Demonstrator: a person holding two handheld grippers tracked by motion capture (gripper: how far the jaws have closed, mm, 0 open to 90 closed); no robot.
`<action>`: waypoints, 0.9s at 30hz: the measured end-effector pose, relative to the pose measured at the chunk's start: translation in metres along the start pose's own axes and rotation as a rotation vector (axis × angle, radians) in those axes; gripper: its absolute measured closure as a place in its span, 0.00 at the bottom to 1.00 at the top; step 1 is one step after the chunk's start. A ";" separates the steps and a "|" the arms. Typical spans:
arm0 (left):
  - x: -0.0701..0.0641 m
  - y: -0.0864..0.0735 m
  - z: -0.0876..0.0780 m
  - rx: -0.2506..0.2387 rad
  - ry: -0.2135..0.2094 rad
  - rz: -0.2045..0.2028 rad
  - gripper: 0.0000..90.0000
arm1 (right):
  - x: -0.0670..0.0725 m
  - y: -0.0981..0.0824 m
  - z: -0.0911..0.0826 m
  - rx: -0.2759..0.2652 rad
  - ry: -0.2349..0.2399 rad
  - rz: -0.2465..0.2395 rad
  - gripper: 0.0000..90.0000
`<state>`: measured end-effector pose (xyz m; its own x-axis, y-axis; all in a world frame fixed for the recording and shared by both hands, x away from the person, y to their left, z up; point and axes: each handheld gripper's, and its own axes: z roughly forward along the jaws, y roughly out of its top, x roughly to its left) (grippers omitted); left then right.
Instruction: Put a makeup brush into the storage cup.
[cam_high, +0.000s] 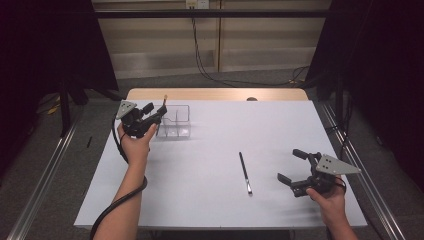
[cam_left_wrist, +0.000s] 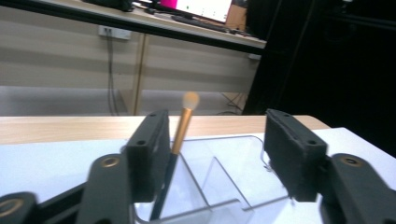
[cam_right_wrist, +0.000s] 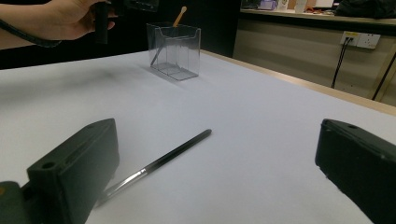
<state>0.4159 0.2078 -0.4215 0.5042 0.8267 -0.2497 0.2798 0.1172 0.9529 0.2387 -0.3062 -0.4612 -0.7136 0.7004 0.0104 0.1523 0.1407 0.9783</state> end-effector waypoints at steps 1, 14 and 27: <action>0.000 -0.001 -0.001 -0.006 -0.009 0.000 0.40 | 0.000 0.000 0.000 0.001 0.000 0.000 0.00; -0.001 -0.009 -0.015 -0.026 -0.086 0.011 0.21 | 0.001 0.000 0.002 0.007 0.006 -0.002 0.00; -0.005 -0.012 -0.028 -0.021 -0.154 0.030 0.11 | 0.004 0.000 0.003 0.014 0.007 -0.007 0.00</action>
<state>0.3871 0.2176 -0.4270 0.6320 0.7358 -0.2430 0.2465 0.1064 0.9633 0.2380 -0.3017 -0.4614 -0.7196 0.6944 0.0046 0.1564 0.1556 0.9754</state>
